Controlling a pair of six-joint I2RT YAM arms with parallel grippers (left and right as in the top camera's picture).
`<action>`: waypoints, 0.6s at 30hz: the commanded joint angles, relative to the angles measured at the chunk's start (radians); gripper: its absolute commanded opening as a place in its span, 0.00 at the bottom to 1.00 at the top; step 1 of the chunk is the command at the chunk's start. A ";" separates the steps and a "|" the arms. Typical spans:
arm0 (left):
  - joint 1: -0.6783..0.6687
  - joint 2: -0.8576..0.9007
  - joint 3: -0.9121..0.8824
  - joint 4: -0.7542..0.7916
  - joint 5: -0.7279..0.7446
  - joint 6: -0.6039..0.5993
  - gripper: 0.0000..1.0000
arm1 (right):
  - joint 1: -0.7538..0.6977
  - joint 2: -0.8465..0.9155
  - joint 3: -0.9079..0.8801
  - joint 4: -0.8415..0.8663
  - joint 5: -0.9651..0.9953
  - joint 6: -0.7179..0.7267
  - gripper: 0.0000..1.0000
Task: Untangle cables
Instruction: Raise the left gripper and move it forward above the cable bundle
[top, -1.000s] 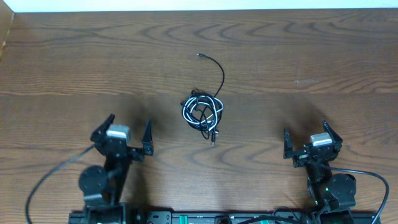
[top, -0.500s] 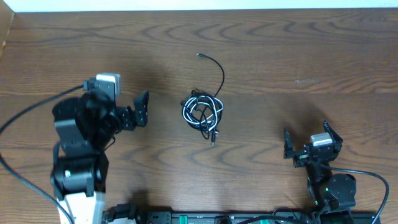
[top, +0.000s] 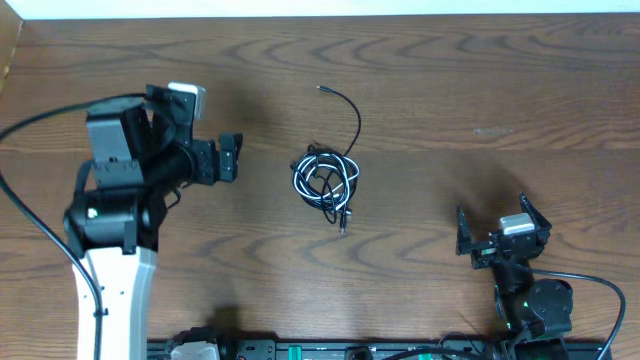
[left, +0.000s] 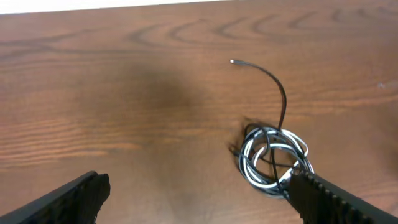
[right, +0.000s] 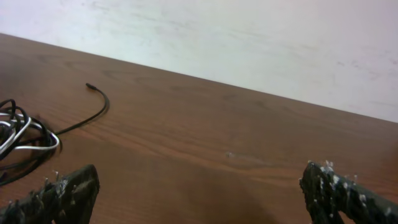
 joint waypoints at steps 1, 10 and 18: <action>-0.004 0.049 0.105 -0.056 -0.034 0.032 0.98 | 0.006 -0.002 -0.002 -0.005 0.005 -0.007 0.99; -0.004 0.143 0.254 -0.218 -0.178 0.033 0.98 | 0.006 -0.002 -0.002 -0.005 0.004 -0.007 0.99; -0.004 0.143 0.254 -0.237 -0.158 0.027 0.98 | 0.006 -0.002 -0.002 -0.005 0.004 -0.007 0.99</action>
